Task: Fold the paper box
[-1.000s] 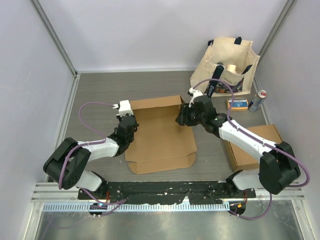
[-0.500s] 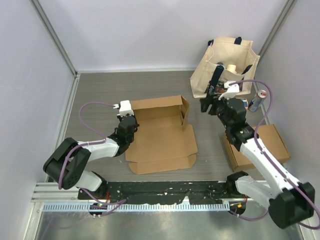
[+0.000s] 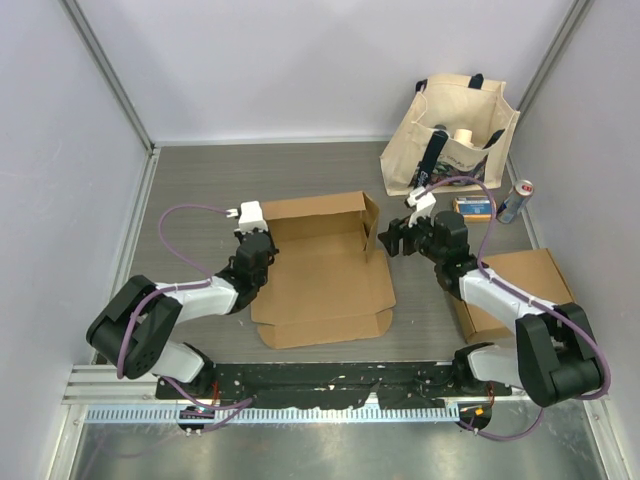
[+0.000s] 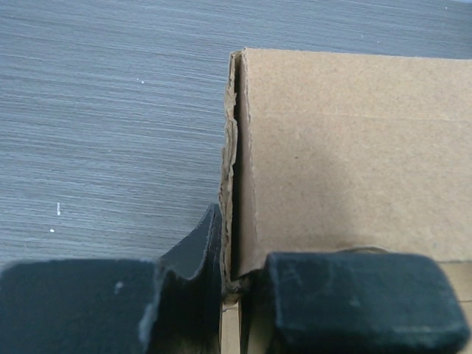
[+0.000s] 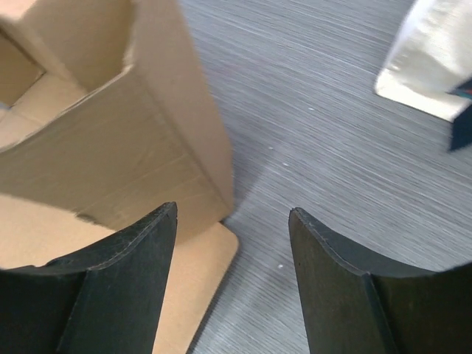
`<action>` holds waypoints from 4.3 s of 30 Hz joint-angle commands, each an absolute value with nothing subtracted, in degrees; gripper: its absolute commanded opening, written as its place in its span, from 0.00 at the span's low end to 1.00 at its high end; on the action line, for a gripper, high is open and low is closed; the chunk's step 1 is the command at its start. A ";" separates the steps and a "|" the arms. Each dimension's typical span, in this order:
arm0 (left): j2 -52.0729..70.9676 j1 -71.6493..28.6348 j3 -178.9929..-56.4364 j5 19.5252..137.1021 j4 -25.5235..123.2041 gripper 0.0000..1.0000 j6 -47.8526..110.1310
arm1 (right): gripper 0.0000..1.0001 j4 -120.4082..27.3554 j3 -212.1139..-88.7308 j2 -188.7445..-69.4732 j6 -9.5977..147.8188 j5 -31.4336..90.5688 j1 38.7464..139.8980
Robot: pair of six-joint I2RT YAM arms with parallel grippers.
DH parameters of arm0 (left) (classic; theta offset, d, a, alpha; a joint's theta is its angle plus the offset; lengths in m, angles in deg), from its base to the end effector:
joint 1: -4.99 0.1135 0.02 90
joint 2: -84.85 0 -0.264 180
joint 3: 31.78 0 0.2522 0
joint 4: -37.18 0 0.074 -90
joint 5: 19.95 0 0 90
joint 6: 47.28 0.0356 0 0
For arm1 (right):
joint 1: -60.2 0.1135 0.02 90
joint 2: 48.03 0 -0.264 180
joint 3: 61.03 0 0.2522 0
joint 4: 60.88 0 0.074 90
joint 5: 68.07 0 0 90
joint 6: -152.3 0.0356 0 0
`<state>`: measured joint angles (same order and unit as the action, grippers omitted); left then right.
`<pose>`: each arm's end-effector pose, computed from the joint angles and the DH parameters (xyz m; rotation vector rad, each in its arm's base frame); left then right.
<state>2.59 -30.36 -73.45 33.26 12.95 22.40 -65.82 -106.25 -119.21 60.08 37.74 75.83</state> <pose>0.2361 -0.1413 0.1821 -0.2026 1.7879 -0.0969 0.2503 0.0801 0.2142 -0.4832 1.8854 0.4226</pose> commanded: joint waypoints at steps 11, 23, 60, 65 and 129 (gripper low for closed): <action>2.41 -30.69 -71.91 35.16 8.41 0.00 25.05 | 0.65 -98.97 -105.72 -133.45 54.31 44.80 82.33; 2.76 -30.78 -72.26 35.51 9.46 0.00 24.61 | 0.40 -119.54 -109.06 -146.10 55.09 15.96 91.13; 3.46 -32.01 -71.30 28.92 13.59 0.00 14.68 | 0.91 -36.91 -106.76 -105.26 95.31 -12.18 110.47; 4.26 -32.01 -72.00 28.39 16.13 0.01 14.33 | 0.92 -17.43 -111.00 -101.03 104.20 4.32 105.92; -4.44 -27.09 -71.38 36.47 -7.85 0.45 28.30 | 0.44 -112.95 -113.81 -149.36 69.33 0.03 93.59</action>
